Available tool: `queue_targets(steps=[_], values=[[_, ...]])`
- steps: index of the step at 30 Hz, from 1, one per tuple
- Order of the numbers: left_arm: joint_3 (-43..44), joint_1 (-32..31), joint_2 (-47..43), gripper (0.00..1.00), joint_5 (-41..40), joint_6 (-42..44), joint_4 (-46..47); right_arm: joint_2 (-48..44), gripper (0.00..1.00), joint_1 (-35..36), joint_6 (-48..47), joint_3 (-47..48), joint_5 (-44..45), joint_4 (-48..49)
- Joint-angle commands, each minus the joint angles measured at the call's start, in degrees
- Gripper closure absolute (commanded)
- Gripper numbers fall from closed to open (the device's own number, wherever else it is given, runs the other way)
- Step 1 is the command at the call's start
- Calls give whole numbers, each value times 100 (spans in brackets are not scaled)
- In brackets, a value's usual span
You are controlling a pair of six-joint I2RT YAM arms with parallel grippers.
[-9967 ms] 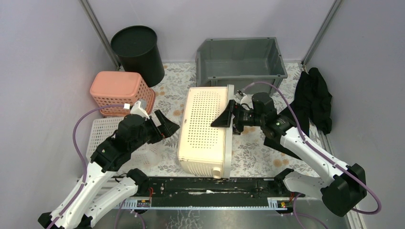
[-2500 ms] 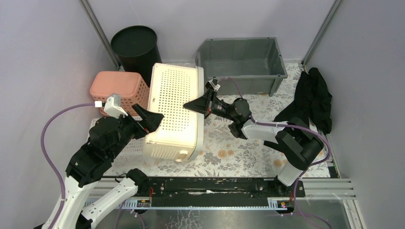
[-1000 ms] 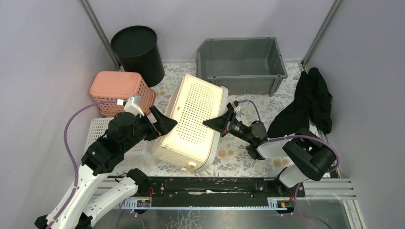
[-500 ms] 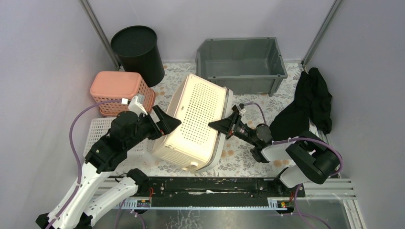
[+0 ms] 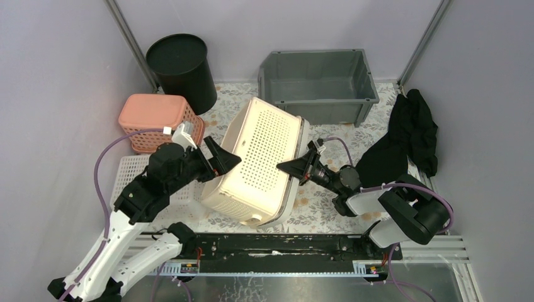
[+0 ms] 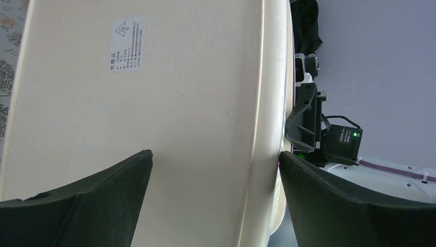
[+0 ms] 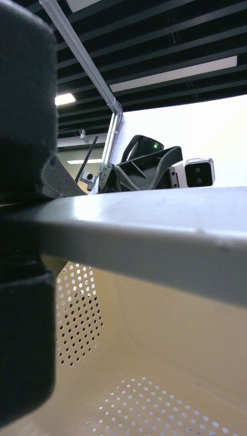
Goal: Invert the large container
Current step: Turn the container upside down at the center of the board.
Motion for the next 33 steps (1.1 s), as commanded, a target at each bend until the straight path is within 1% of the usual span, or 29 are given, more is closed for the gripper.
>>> queue_targets(steps=[1,5,11,15,22,25,33], values=[[214,-4,183,0,1,74,343,-39,84,-71,-301,-209,-259,388],[214,-6,320,0,157,53,542,-40,82,-93,-275,-241,-311,382],[151,-4,312,0,255,-3,622,18,69,-133,-201,-236,-420,378],[77,-6,272,0,346,-69,689,47,66,-152,-183,-241,-456,372],[23,-19,303,0,487,-128,836,-111,54,-224,-170,-321,-541,179],[36,-46,335,0,513,-128,878,-352,51,-273,-325,-346,-604,-302],[-13,-163,396,0,494,-170,964,-1560,42,-450,-1169,-39,-798,-3065]])
